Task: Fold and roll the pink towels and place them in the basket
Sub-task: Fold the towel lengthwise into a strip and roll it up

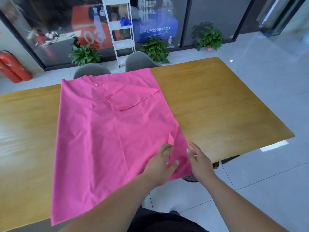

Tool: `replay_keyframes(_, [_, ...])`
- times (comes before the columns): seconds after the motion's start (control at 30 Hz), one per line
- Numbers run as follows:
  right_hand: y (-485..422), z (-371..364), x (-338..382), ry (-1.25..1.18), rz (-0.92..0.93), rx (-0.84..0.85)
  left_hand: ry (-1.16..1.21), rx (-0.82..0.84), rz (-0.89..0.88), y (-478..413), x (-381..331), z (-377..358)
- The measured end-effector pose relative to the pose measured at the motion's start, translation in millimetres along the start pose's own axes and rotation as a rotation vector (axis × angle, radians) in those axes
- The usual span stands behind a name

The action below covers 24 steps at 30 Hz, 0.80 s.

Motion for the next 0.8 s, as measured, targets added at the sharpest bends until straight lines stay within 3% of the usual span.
replay_keyframes(0.17, [-3.2,29.4,-12.9,-0.206,-0.009,0.049,0.190,0.089,-0.072,-2.6,-78.9,-47.3])
replay_keyframes(0.27, [-3.8,24.0,-37.3,-0.218,-0.051,0.167,0.241,0.075,-0.008,5.8,-75.0,-58.6])
replay_keyframes(0.37, [-1.7,20.3,-49.0,-0.124,-0.068,0.205,0.077,-0.034,0.116,30.4,-39.5,-50.4])
replay_keyframes(0.5, [-0.5,26.3,-44.8,-0.004,-0.029,0.110,-0.213,-0.108,0.221,70.1,15.0,-38.3])
replay_keyframes(0.7, [-1.3,34.3,-14.3,-0.455,0.006,-0.009,-0.473,-0.221,0.388,111.2,64.0,-22.9])
replay_keyframes(0.8, [-0.7,39.2,-25.8,-0.485,-0.061,0.010,-0.494,-0.300,0.502,127.6,84.9,-10.1])
Point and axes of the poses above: each hand's wrist, its own y-axis away from the middle knuckle, its own z-axis out of the back of the hand, x = y × z, the point moved 9 cm from there along -y, towards the middle knuckle, and after that the axes turned 12 degrees about -y, right-handed, at the moved point
